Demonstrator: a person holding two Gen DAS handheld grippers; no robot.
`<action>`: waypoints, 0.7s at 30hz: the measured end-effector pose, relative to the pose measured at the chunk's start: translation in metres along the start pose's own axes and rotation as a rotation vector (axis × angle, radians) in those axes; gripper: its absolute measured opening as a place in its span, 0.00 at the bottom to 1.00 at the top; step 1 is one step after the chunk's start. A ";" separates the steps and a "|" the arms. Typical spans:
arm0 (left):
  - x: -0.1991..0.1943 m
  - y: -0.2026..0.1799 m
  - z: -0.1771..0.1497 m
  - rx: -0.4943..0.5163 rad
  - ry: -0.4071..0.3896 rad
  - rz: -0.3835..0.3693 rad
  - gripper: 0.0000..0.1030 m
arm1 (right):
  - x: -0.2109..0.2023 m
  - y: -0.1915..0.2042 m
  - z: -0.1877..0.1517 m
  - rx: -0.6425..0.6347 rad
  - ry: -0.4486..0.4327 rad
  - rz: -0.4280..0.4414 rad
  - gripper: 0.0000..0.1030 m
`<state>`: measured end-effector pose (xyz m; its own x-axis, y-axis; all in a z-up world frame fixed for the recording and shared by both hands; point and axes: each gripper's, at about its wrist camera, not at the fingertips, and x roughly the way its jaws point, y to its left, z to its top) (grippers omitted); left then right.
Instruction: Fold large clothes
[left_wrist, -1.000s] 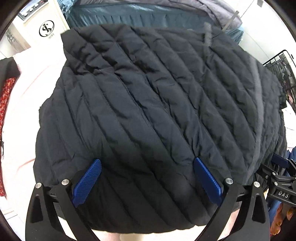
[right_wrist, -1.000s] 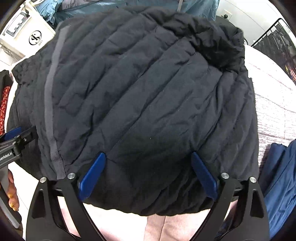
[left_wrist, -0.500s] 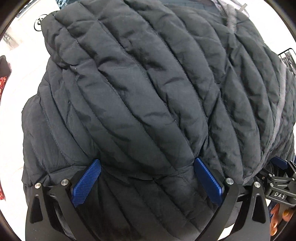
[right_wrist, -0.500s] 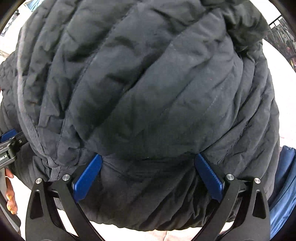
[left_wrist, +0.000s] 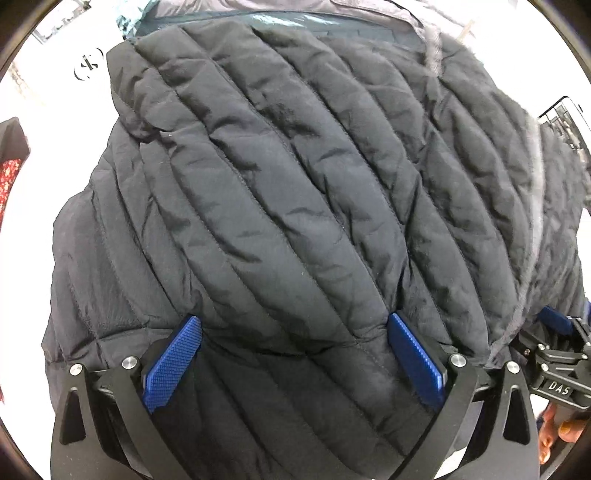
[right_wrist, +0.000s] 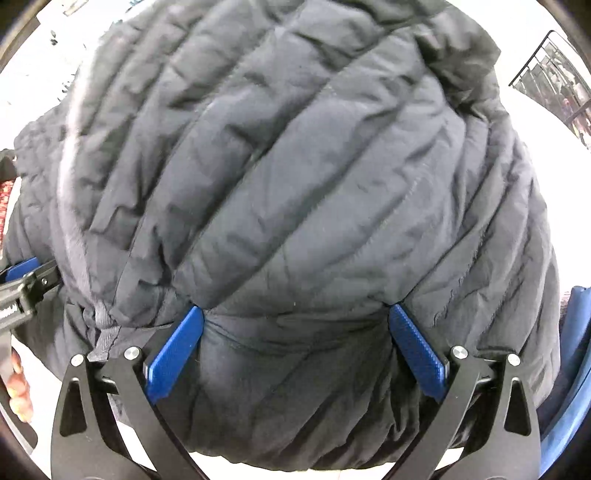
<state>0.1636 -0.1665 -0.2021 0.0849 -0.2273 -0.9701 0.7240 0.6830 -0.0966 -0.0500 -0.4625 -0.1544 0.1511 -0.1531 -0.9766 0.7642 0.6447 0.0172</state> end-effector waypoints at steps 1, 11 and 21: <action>-0.006 -0.001 -0.004 -0.012 0.004 -0.014 0.94 | -0.006 -0.003 -0.001 0.008 0.013 0.020 0.96; -0.069 0.056 -0.071 -0.164 -0.089 -0.246 0.94 | -0.075 -0.080 -0.053 0.221 -0.084 0.320 0.95; -0.076 0.109 -0.080 -0.194 -0.098 -0.290 0.94 | -0.081 -0.188 -0.063 0.468 -0.134 0.468 0.95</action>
<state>0.1818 -0.0194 -0.1569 -0.0332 -0.4898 -0.8712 0.5847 0.6975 -0.4144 -0.2453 -0.5237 -0.0923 0.5857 -0.0476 -0.8091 0.7859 0.2774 0.5526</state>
